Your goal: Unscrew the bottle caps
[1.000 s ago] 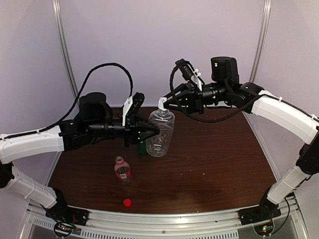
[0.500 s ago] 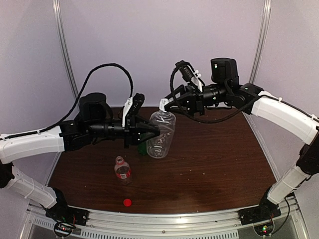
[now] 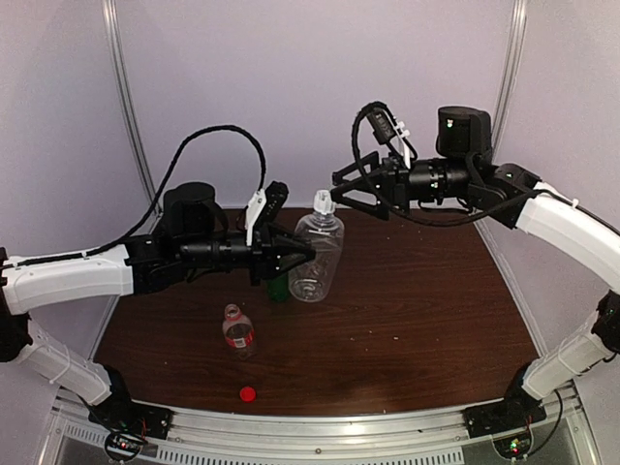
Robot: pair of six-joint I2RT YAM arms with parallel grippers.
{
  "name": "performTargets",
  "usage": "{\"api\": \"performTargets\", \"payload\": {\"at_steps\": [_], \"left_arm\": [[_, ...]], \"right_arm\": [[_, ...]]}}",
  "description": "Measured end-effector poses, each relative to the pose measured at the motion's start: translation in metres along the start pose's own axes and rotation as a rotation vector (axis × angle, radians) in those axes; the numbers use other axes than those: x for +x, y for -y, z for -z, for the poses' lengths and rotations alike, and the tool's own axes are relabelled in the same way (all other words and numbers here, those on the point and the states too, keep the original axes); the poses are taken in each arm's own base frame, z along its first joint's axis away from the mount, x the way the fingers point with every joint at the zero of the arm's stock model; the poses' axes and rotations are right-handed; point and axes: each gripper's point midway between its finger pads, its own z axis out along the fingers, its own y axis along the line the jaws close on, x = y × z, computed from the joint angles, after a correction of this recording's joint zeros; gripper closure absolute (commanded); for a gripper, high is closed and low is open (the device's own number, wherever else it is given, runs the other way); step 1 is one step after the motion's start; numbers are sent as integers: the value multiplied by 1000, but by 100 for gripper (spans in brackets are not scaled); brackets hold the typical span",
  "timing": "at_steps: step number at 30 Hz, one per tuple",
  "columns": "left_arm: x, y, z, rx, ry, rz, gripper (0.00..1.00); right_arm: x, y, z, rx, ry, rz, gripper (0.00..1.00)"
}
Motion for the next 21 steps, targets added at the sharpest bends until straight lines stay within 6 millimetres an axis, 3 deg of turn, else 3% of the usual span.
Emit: {"api": "performTargets", "payload": {"at_steps": [5, 13, 18, 21], "left_arm": [[2, -7, -2, -36, -5, 6, 96], [0, -14, -3, -69, -1, 13, 96], [-2, -16, -3, -84, 3, 13, 96], [-2, -18, -3, -91, 3, 14, 96]], "right_arm": [[-11, 13, 2, 165, 44, -84, 22], [-7, 32, -12, 404, 48, -176, 19], [2, 40, -20, 470, 28, -200, 30], [10, 46, -22, 493, 6, -210, 42]]}}
